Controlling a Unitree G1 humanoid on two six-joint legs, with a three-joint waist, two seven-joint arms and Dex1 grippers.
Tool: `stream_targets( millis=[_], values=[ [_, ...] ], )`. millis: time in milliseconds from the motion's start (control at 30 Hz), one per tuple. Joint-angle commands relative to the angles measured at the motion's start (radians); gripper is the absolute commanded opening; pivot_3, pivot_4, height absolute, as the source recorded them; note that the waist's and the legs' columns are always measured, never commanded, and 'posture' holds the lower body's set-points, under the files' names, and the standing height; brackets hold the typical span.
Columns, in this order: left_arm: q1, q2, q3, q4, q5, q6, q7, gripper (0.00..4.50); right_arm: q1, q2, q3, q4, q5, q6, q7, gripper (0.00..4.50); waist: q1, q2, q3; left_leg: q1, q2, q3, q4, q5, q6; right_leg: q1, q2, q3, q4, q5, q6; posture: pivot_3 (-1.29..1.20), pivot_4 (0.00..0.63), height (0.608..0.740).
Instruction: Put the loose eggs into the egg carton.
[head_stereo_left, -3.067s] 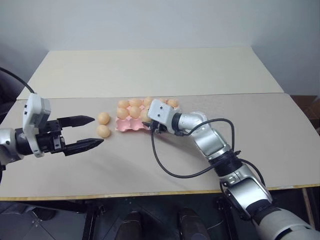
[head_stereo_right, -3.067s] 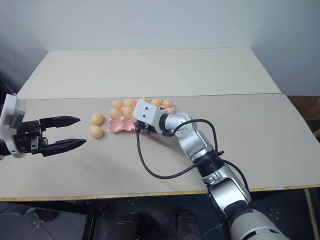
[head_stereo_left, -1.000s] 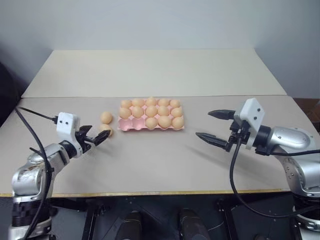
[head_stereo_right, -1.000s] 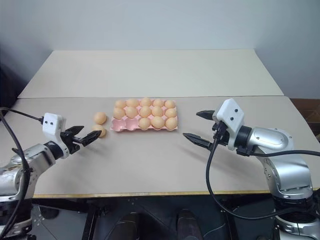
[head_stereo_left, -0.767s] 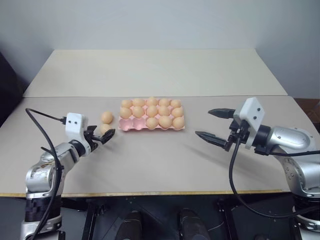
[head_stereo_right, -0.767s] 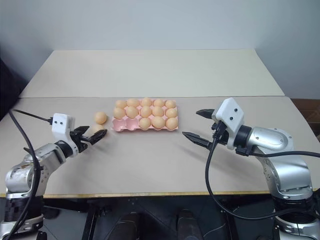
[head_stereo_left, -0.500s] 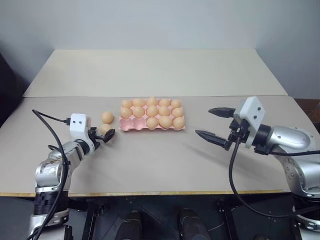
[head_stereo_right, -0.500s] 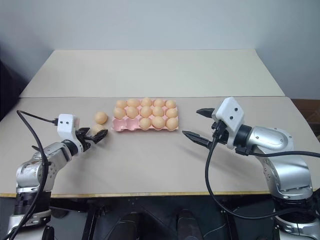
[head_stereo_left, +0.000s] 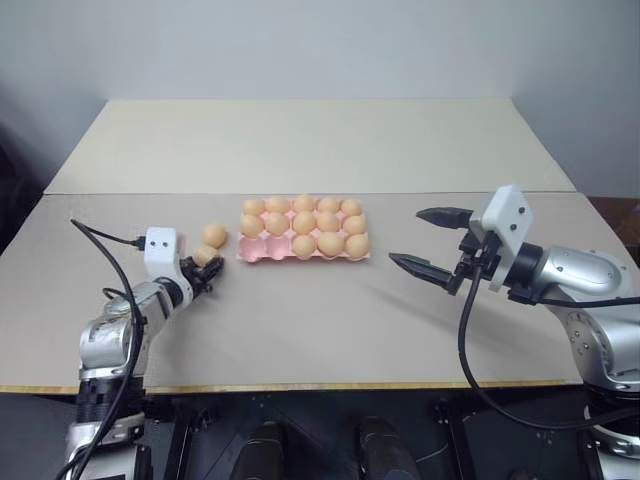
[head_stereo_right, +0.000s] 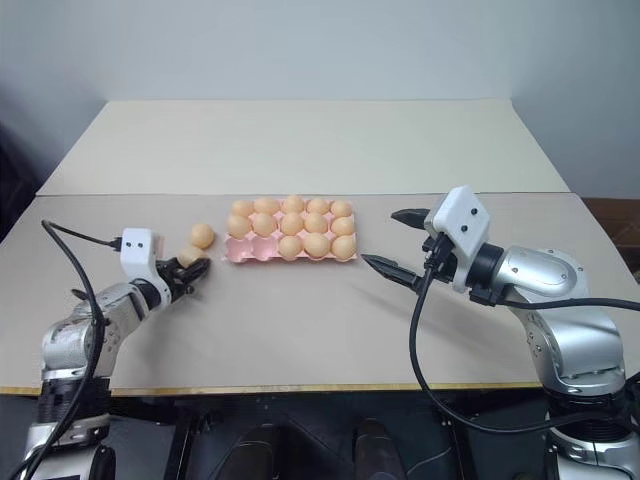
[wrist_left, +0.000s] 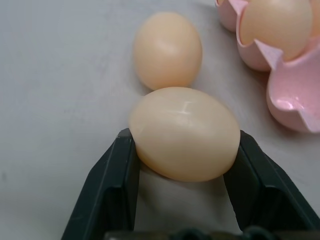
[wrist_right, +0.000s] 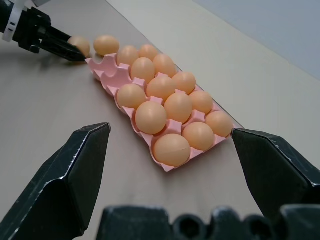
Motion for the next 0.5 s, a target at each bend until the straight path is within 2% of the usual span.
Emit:
stream_targets(
  millis=[33, 133, 233, 333, 500],
  values=[
    [0.072, 0.063, 0.097, -0.188, -0.076, 0.052, -0.048, 2.16, 0.006, -0.015, -0.037, -0.053, 0.023, -0.002, -0.018, 4.5, 0.0, 0.0, 0.0, 0.0, 0.0, 0.0, 0.0, 0.0, 0.0, 0.0, 0.0, 0.0, 0.0, 0.0, 0.0, 0.0, 0.15, 0.74],
    [0.106, 0.126, 0.141, -0.304, -0.176, 0.065, -0.156, 2.16, 0.018, -0.017, -0.046, -0.062, 0.025, 0.001, -0.032, 4.5, 0.006, 0.0, 0.0, 0.0, 0.001, 0.0, 0.0, 0.0, 0.0, 0.0, 0.0, -0.001, 0.0, 0.0, 0.0, 0.0, 0.15, 0.74],
    [0.08, 0.154, 0.108, -0.331, -0.229, 0.045, -0.236, 2.16, 0.021, -0.016, -0.043, -0.063, 0.022, -0.003, -0.041, 4.5, 0.02, 0.0, 0.0, 0.001, -0.001, 0.0, 0.0, 0.0, 0.0, 0.002, -0.001, -0.001, -0.001, 0.0, 0.0, 0.0, 0.15, 0.74],
    [-0.018, 0.134, 0.022, -0.287, -0.227, 0.032, -0.26, 2.16, 0.018, -0.011, -0.036, -0.062, 0.017, -0.008, -0.052, 4.5, 0.03, 0.0, 0.0, 0.001, -0.001, 0.0, 0.0, 0.0, 0.0, 0.003, -0.001, -0.001, -0.001, 0.0, 0.0, 0.0, 0.15, 0.74],
    [-0.234, 0.094, -0.177, -0.075, -0.126, -0.028, -0.318, 2.16, 0.005, -0.009, -0.028, -0.059, 0.017, -0.01, -0.064, 4.5, 0.029, 0.0, 0.0, 0.0, -0.001, 0.0, 0.001, 0.0, 0.0, 0.002, -0.001, -0.002, -0.001, 0.0, 0.0, 0.0, 0.15, 0.74]
  ],
)
